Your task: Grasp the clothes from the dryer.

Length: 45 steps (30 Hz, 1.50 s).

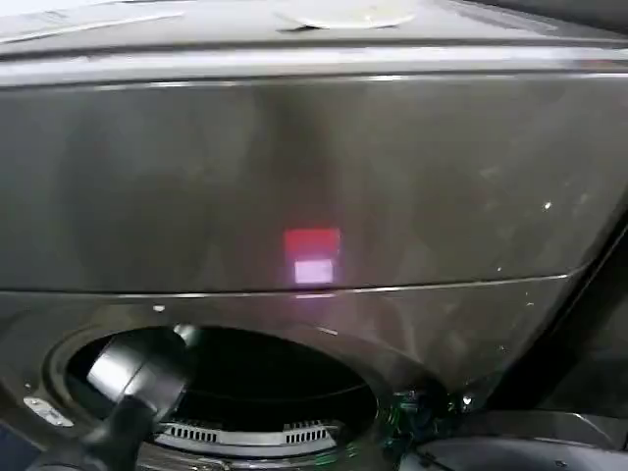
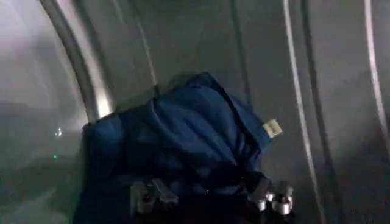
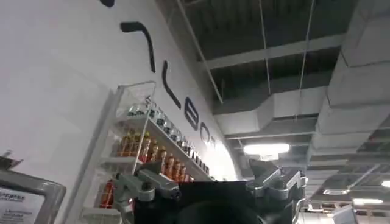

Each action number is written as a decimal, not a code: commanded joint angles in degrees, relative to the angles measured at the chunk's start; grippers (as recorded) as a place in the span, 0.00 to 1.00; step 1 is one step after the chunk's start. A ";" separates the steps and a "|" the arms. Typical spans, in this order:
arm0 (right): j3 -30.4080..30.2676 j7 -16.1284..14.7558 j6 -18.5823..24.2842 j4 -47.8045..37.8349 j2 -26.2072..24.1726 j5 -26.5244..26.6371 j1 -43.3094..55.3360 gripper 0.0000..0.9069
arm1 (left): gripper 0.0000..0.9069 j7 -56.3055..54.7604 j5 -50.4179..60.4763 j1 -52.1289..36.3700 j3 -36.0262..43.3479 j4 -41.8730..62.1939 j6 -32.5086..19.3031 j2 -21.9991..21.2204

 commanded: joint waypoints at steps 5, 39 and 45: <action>-0.60 0.00 0.17 0.05 0.45 -0.15 0.54 1.00 | 0.00 -6.42 -5.14 0.60 -4.80 -1.91 0.65 0.12; -3.41 -0.72 1.54 -0.17 -0.38 -5.06 2.78 1.00 | 0.00 -69.77 -44.03 48.56 -34.17 -71.71 1.10 -3.62; -3.04 -1.61 1.74 0.23 -0.63 -5.17 2.74 1.00 | 0.00 -70.26 -43.75 51.31 -33.96 -75.33 2.34 -3.86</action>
